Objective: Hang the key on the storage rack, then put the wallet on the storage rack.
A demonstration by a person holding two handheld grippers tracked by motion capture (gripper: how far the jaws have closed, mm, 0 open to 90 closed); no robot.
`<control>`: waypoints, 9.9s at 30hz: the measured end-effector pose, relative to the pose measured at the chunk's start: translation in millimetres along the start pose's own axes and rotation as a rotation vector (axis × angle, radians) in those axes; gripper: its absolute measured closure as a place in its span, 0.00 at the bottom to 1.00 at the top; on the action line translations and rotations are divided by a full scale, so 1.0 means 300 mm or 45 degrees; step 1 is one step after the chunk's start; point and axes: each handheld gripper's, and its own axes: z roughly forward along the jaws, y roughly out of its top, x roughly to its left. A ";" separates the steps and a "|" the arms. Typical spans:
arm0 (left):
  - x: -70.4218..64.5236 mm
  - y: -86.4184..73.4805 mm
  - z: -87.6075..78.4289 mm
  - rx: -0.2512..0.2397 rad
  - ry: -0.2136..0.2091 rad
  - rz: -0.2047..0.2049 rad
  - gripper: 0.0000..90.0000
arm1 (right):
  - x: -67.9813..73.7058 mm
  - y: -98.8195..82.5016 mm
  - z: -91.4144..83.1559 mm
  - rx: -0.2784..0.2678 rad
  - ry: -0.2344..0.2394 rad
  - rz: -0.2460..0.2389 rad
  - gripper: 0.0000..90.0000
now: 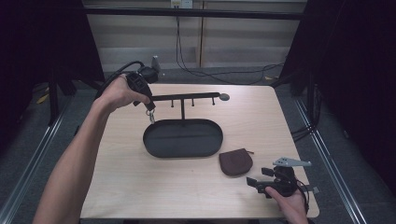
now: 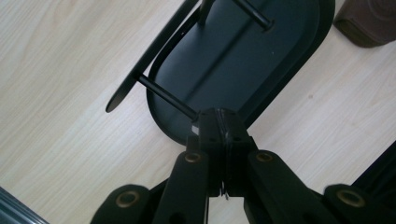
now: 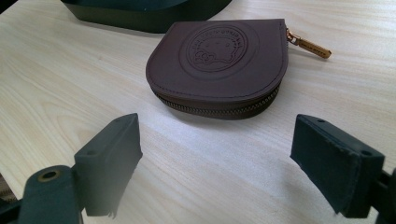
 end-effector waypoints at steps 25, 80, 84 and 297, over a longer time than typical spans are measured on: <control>0.059 0.007 0.018 -0.051 0.058 -0.102 0.98 | 0.001 0.000 0.003 0.008 0.007 -0.011 0.17; -0.015 -0.490 0.193 -0.556 -0.025 -0.301 0.25 | 0.005 0.005 0.007 0.013 -0.005 -0.019 0.17; -0.033 -0.541 0.243 -0.575 -0.023 -0.306 0.23 | 0.005 0.004 0.006 0.012 -0.003 -0.020 0.17; -0.292 -0.860 0.503 -0.565 -0.170 -0.177 0.22 | 0.007 0.685 0.058 0.776 -0.345 -0.029 0.69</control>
